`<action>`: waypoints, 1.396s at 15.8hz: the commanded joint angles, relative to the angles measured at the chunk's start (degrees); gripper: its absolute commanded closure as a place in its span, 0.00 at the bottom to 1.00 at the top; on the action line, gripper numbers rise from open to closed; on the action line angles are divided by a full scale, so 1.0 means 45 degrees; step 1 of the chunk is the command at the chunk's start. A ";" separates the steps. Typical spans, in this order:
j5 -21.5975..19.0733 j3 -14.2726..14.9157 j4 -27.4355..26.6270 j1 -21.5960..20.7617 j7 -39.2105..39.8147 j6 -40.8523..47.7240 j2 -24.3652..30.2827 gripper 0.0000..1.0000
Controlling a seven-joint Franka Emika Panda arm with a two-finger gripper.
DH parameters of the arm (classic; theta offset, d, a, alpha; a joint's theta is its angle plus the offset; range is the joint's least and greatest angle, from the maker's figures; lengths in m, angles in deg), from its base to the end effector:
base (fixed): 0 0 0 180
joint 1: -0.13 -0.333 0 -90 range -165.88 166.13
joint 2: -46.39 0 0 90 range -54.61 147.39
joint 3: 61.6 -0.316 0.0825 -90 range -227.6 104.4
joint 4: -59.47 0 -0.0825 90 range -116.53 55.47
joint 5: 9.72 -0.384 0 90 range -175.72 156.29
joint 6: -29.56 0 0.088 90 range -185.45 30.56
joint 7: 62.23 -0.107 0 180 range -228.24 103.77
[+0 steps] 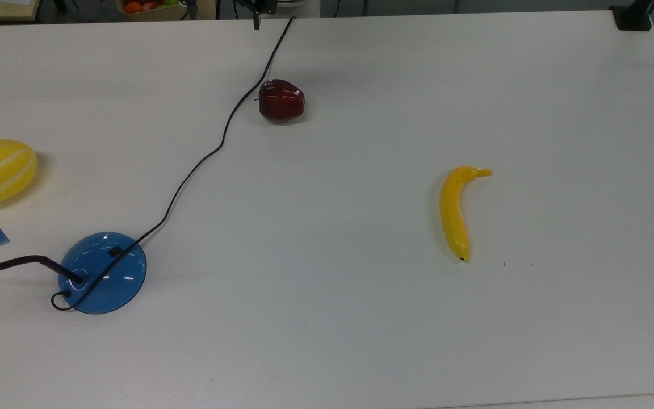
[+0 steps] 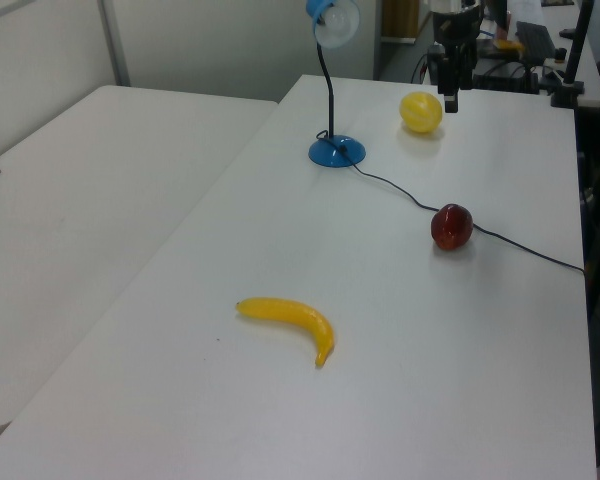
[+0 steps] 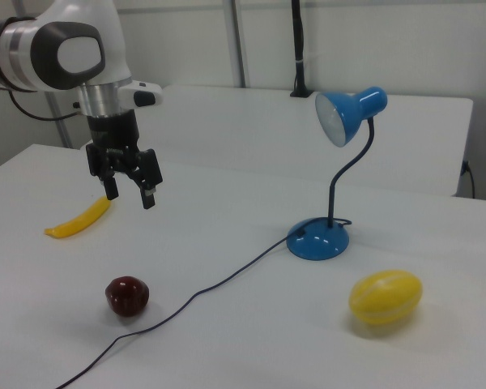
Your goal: Turn on desk lamp
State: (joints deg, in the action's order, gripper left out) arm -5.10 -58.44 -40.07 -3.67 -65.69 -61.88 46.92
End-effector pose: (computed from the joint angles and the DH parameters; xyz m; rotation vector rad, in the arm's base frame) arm 0.5450 -0.0025 0.5538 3.0501 -0.0638 -0.1973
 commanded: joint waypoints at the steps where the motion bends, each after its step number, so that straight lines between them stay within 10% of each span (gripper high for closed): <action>1: 0.0009 -0.0137 0.0244 0.0159 0.0376 0.0339 -0.0060 0.00; 11: -0.0283 -0.0117 0.0244 0.0257 0.0319 -0.0071 -0.0118 0.05; 18: -0.0733 -0.0117 0.0186 0.0374 0.0787 -0.0071 -0.0118 1.00; 22: -0.0733 -0.0117 0.0166 0.0491 0.1217 -0.0110 -0.0118 1.00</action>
State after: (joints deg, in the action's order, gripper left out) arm -7.05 -58.52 -39.80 -2.88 -62.89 -61.91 46.72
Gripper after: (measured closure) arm 0.881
